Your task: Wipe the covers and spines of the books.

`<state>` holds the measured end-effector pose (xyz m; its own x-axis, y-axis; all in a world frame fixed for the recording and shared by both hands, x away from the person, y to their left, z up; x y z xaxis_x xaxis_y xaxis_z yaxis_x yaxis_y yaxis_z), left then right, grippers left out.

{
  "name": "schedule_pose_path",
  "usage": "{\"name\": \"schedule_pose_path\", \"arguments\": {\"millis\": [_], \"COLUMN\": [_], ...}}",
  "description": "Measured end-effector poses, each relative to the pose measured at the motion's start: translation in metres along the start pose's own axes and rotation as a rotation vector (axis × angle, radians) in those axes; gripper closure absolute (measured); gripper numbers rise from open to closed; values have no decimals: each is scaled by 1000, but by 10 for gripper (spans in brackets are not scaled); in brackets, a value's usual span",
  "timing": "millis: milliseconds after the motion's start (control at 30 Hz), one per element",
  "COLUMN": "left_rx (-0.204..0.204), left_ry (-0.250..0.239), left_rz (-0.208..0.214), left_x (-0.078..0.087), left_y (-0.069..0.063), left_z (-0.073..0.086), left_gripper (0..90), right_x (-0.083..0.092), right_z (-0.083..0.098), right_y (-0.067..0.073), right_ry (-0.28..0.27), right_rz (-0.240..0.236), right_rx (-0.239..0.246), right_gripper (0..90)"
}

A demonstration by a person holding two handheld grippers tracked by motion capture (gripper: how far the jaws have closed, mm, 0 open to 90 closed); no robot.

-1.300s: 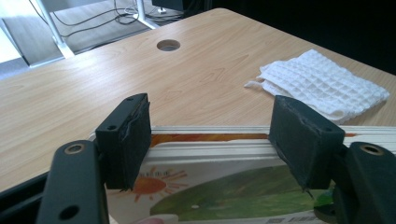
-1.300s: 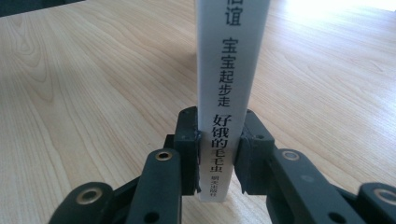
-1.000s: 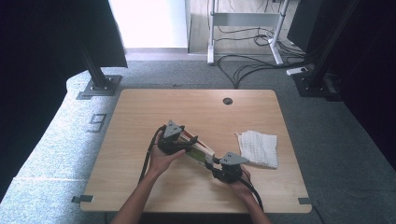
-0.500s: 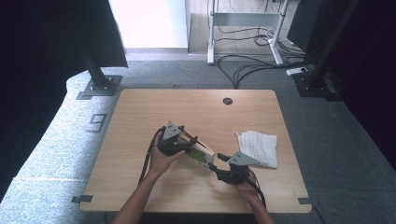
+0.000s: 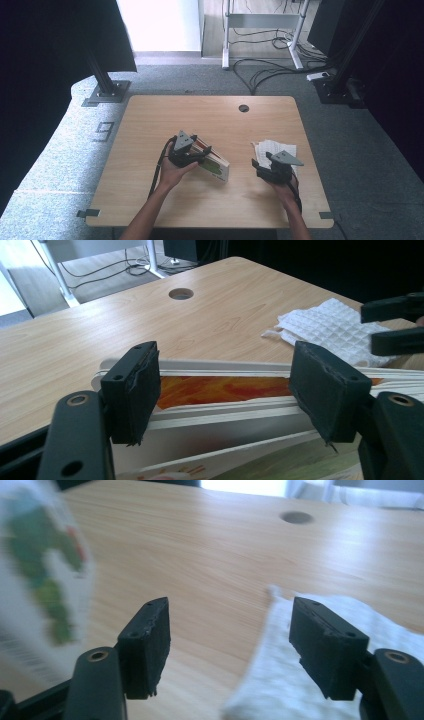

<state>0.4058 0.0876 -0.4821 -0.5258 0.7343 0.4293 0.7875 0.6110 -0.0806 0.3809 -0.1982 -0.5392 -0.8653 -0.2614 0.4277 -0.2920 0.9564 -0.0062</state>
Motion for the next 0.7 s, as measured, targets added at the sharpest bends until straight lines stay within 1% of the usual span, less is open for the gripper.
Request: {"name": "schedule_pose_path", "arguments": {"millis": [67,100,233,300,367,400,433,467,533,567,600,700], "left_rx": [1,2,0,0,2,4,4,4,4,4,3,3], "left_ry": [0,1,5,6,6,6,6,6,6,5,5,6], "left_rz": [1,3,3,2,3,3,2,2,1,0,0,0], "left_x": [0,0,1,1,1,1,1,1,1,1,1,1], "left_y": [0,0,0,0,0,0,0,0,0,0,0,-1], "left_z": [0,0,0,0,0,0,0,0,0,0,0,0], "left_gripper": [289,289,289,289,289,289,289,289,290,290,292,293], "right_x": [-8,-11,-21,-26,-32,-36,-37,-37,-37,-37,-36,-33], "right_z": [3,4,12,20,29,34,36,36,36,36,35,33], "right_y": [-10,-14,-31,-36,-40,-42,-43,-45,-45,-45,-44,-40], "right_ry": [46,70,138,187,253,285,276,281,289,288,290,286], "right_rz": [57,86,197,234,265,274,262,255,247,242,235,210], "right_rx": [-9,0,8,16,21,16,-18,-32,-37,-34,-32,-20], "right_gripper": [280,266,206,162,131,112,117,122,148,178,230,430]}}
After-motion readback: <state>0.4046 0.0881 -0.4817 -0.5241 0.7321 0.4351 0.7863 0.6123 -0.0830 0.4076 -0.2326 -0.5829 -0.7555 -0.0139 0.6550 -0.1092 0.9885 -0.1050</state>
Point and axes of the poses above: each handheld gripper's, and its own axes: x roughly backward along the jaws, z roughly out of its underside, y roughly to its left, the point moved 5 cm from there along -x, roughly forward along the jaws, and after that the axes turned 10 degrees about z, right-handed, at the moved point
